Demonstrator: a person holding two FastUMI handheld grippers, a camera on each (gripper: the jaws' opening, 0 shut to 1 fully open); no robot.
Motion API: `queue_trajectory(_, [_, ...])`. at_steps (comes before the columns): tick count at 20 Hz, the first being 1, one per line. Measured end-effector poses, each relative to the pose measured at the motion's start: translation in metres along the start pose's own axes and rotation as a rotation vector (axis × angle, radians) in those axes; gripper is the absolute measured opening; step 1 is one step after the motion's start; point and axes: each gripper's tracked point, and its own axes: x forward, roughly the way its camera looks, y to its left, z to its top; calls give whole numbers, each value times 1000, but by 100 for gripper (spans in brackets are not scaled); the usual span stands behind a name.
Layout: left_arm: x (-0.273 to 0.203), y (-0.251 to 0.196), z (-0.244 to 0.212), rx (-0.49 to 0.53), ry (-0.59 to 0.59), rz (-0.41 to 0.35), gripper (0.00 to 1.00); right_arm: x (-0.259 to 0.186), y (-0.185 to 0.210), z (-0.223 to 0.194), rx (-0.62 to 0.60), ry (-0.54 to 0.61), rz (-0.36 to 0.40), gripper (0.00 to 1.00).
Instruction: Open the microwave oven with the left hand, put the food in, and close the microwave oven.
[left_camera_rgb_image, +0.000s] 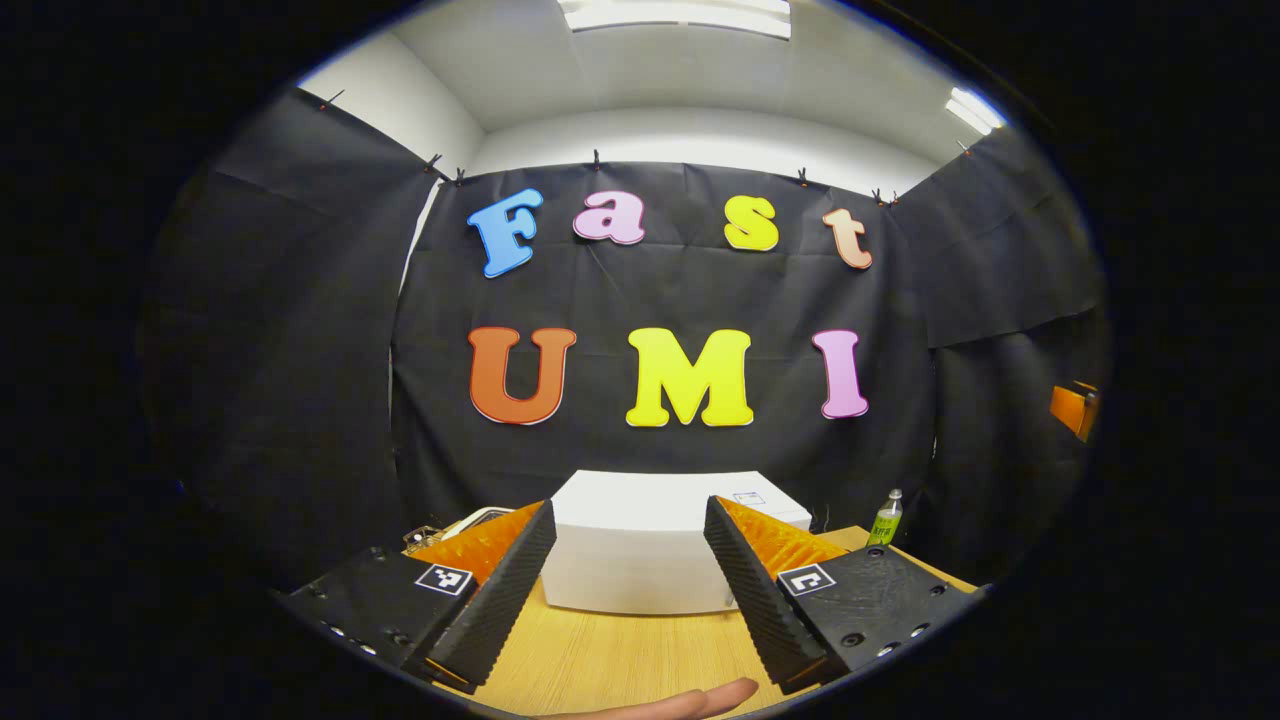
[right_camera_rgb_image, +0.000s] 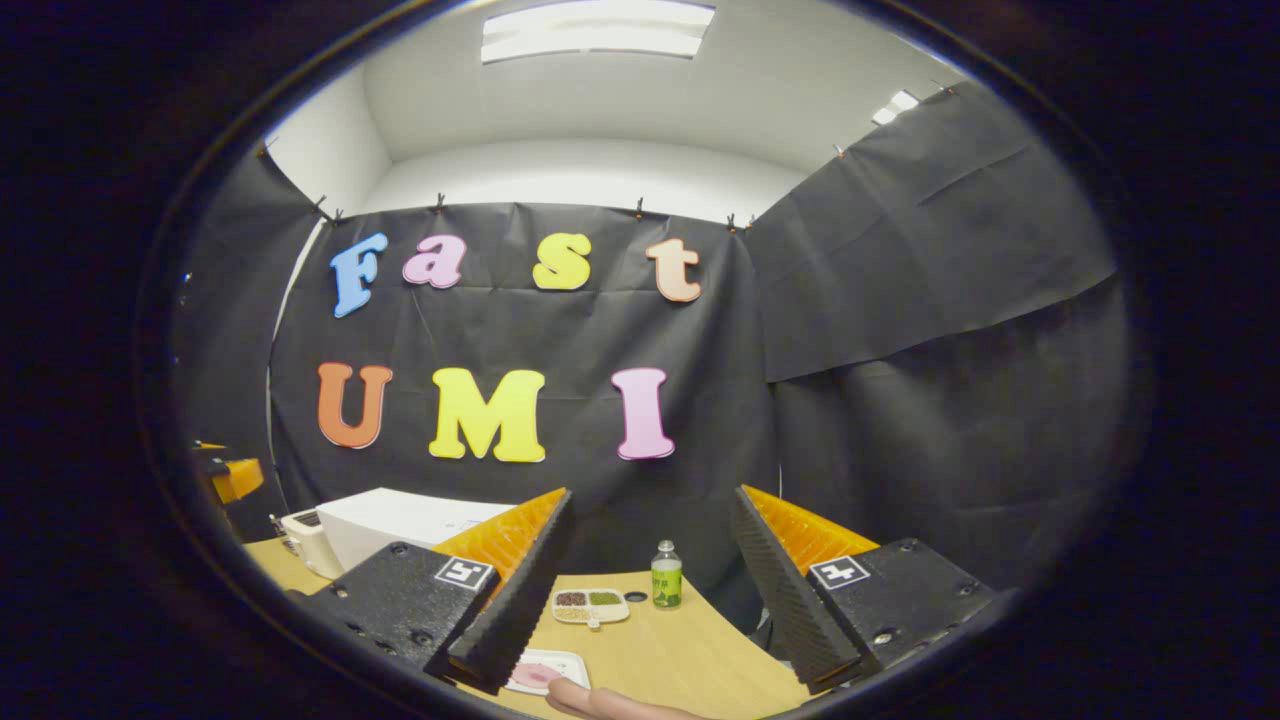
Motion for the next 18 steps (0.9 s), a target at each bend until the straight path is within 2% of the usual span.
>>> queue_trajectory(5, [54,-36,-41,-16,52,-47,95,2,-3,-2,4,-17,11,92])
queue_trajectory(6, [64,-43,-52,-11,60,-56,95,3,-4,-4,2,-16,11,100])
queue_trajectory(11, [106,-90,-115,5,128,-119,95,5,-12,-10,-11,-27,14,100])
queue_trajectory(15, [137,-112,-162,5,162,-101,95,6,-15,-17,-29,-31,19,100])
queue_trajectory(18, [160,-136,-194,-12,187,-125,95,12,-19,-26,-19,-14,24,100])
